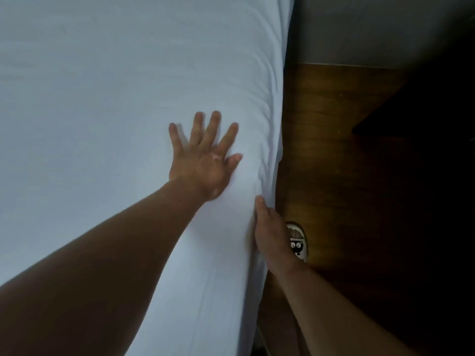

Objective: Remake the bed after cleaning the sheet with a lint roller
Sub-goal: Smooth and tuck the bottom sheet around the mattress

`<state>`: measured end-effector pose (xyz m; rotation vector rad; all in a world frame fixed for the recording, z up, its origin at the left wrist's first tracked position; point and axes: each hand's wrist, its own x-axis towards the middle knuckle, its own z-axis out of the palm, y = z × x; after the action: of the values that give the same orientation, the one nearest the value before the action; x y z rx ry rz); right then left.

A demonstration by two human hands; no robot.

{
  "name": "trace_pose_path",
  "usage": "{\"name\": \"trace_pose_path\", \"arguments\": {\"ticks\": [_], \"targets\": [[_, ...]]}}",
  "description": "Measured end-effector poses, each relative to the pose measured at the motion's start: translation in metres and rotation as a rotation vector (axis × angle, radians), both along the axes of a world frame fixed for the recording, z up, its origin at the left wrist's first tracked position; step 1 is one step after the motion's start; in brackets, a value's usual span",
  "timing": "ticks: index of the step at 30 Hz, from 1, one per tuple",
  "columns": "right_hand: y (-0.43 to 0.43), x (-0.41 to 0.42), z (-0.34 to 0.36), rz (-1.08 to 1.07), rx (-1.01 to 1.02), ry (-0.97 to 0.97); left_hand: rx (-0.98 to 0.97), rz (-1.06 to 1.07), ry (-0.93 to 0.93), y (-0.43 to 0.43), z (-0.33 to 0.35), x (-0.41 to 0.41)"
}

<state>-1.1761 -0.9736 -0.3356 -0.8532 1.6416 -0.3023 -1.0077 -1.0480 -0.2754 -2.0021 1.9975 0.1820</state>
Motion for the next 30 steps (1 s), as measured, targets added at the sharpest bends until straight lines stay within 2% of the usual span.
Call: {"name": "trace_pose_path", "arguments": {"ticks": [4,6,10,13,16,19,22,25,27,30], "targets": [[0.041,0.004,0.002,-0.057,-0.151,0.106,-0.099,-0.118,0.149,0.091,0.025,-0.021],[0.051,0.004,0.004,-0.07,-0.213,0.135,-0.119,-0.092,0.192,0.145,0.024,-0.023],[0.043,-0.01,-0.008,-0.213,-0.306,0.213,-0.099,-0.018,0.182,0.197,0.008,-0.012],[0.044,-0.004,-0.014,-0.224,-0.341,0.224,-0.06,-0.029,0.115,0.202,-0.005,-0.021],[0.043,0.003,-0.022,-0.078,-0.378,0.156,-0.061,0.021,0.039,0.202,-0.014,-0.03],[0.027,-0.02,-0.037,0.156,-0.489,0.279,-0.08,-0.017,0.068,0.204,-0.013,-0.036],[0.029,-0.036,-0.038,0.119,-0.421,0.319,-0.072,-0.076,0.082,0.222,-0.009,-0.036],[0.04,-0.039,-0.028,0.042,-0.335,0.222,-0.064,-0.063,0.087,0.257,-0.007,-0.027],[0.064,-0.049,-0.017,0.058,-0.152,0.078,-0.076,-0.047,0.107,0.279,-0.008,-0.026],[0.147,-0.057,-0.017,0.064,0.249,-0.163,-0.086,-0.007,0.117,0.297,-0.008,-0.038]]}}
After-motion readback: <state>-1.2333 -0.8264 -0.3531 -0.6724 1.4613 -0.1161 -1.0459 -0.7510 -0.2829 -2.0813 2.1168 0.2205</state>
